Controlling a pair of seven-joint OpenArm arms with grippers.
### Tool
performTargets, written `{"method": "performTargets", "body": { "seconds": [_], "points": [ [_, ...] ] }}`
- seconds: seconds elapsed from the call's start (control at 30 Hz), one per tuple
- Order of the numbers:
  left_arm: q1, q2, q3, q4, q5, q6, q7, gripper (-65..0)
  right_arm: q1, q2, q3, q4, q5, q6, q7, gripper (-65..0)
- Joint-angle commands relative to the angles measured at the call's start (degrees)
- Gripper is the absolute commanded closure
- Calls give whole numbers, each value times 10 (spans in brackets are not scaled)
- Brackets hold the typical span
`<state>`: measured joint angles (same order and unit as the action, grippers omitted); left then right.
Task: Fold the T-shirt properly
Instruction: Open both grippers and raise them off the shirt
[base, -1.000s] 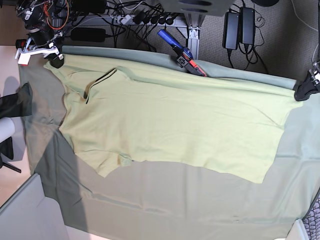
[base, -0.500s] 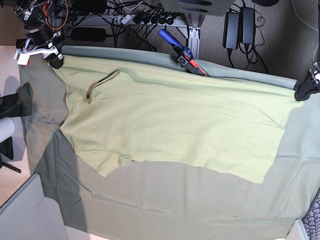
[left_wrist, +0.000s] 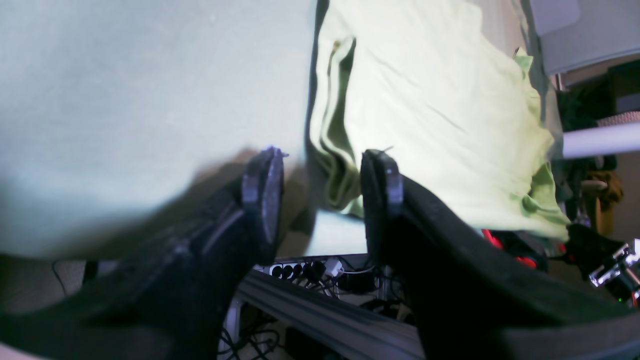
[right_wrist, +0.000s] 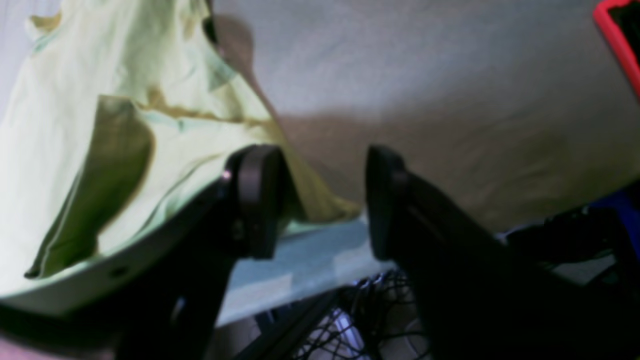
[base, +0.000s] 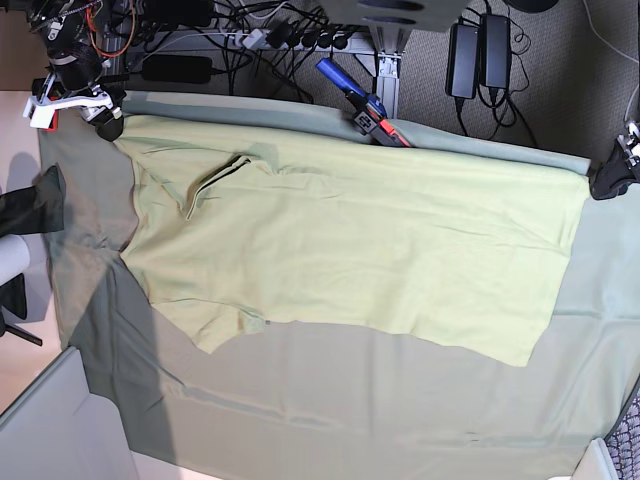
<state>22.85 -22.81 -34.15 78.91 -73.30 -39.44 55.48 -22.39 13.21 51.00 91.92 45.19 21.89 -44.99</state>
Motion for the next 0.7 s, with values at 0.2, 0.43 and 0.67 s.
{"method": "performTargets", "body": {
  "seconds": [0.2, 0.43, 0.67],
  "points": [
    [-1, -44, -110, 13, -16, -6, -23, -331, 3, 45, 7, 11, -8, 17, 33, -276],
    [-33, -75, -113, 13, -17, -6, -30, -331, 68, 79, 9, 11, -13, 17, 43, -276],
    [-80, -75, -31, 13, -10, -6, -30, -331, 217, 79, -36, -58, -45, 17, 52, -276]
  ]
}}
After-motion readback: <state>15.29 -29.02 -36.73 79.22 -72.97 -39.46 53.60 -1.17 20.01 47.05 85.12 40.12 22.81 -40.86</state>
